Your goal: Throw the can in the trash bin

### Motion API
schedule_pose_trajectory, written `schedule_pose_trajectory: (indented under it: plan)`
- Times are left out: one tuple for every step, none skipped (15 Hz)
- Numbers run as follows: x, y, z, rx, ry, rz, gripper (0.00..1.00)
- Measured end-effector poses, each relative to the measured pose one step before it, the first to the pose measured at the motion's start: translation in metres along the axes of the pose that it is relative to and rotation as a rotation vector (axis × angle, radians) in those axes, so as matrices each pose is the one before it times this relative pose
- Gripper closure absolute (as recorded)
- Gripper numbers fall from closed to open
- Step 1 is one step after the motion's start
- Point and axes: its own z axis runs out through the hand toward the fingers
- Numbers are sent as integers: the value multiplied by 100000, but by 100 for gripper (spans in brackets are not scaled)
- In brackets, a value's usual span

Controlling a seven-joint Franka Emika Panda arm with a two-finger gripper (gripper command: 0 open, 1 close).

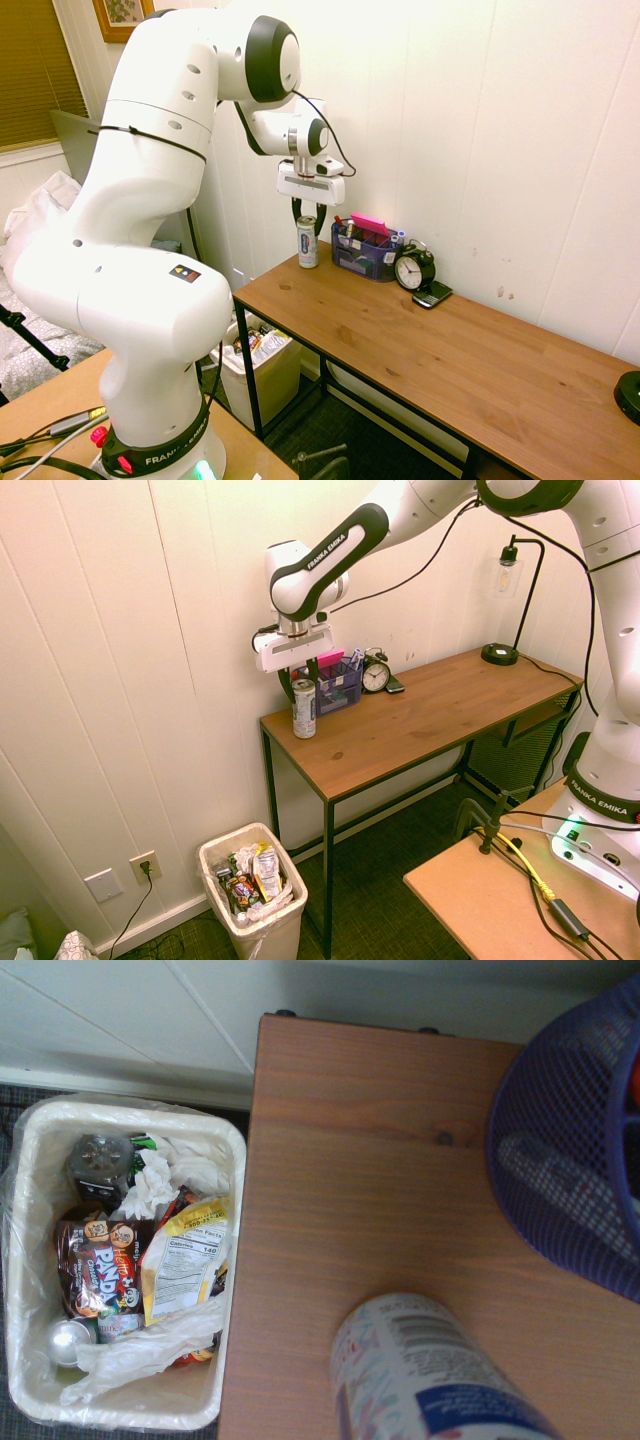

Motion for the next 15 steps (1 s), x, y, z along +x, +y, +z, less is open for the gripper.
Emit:
schedule_pose_trajectory:
  plan:
    - [-121, 318, -146, -232, 35, 52, 100]
    - [-127, 293, -435, 272, 188, 72, 100]
    - [-272, 30, -793, 950, 481, -327, 100]
    - [-639, -315, -1260, 1675, 875, -1101, 100]
    - [-1172, -635, -1543, 1754, 981, -2036, 100]
    - [-1732, -1198, -1854, 1785, 1007, -2434, 100]
    - [-1875, -1602, -1850, 1261, 1143, -2841, 100]
    - [-1944, -1858, -1558, 474, 946, -3055, 100]
    - [-1955, -2052, -854, -35, 323, -3145, 100]
    - [-1709, -1930, 168, -165, -328, -2879, 100]
    - [-1375, -1827, 1125, -122, -857, -2594, 100]
    - [-1134, -1673, 1946, -1174, -1284, -2167, 100]
    - [-684, -1304, 2005, -1685, -1410, -1408, 100]
    - [-295, -1055, 1887, -1860, -1335, -787, 100]
    - [-16, -820, 1780, -2109, -1306, -476, 0]
